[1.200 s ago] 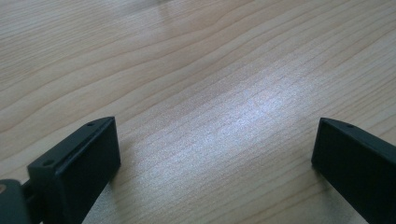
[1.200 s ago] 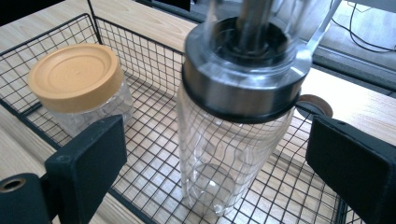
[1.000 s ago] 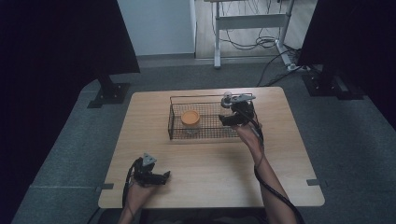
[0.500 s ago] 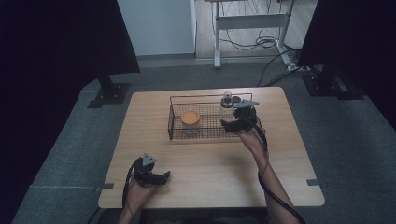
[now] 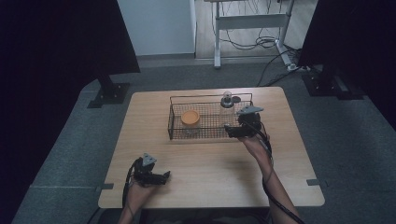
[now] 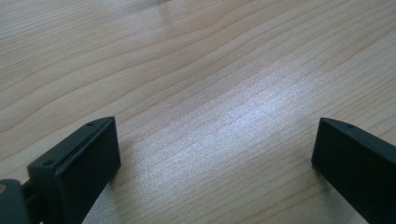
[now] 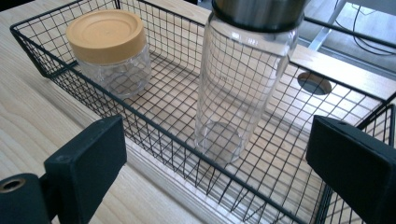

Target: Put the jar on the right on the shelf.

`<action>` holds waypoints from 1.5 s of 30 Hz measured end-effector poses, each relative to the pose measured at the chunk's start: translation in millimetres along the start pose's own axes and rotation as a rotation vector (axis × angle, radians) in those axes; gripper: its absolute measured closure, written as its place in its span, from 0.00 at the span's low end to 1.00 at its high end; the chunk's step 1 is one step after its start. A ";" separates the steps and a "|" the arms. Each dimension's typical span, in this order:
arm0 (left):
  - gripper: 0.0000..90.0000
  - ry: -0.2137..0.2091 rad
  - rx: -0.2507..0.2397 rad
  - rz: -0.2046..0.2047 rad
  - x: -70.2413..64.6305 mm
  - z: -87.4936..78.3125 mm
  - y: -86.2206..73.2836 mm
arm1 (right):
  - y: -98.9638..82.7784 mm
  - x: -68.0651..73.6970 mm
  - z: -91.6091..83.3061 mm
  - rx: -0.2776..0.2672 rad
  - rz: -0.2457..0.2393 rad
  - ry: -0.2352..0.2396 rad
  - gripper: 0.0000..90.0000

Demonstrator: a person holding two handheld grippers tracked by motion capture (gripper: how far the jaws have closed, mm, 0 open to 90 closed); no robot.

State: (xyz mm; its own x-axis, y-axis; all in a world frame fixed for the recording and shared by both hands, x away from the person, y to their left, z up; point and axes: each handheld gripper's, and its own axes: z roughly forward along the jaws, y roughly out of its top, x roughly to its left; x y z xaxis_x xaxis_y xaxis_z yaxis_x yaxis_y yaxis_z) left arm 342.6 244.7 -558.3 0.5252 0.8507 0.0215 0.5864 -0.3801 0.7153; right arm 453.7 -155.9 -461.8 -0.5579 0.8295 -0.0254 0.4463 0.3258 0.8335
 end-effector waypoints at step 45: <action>0.01 0.000 -0.001 0.000 -0.1 0.0 0.0 | -69.4 -2.2 -42.2 0.015 0.015 -0.034 0.04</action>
State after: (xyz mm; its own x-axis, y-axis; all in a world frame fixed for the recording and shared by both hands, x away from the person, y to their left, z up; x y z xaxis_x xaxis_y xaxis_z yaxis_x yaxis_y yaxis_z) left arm 342.6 244.6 -558.3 0.5248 0.8509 0.0216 0.5861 -0.3796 0.7158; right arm 394.4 -199.4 -496.3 -0.5276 0.8489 -0.0320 0.4648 0.3200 0.8256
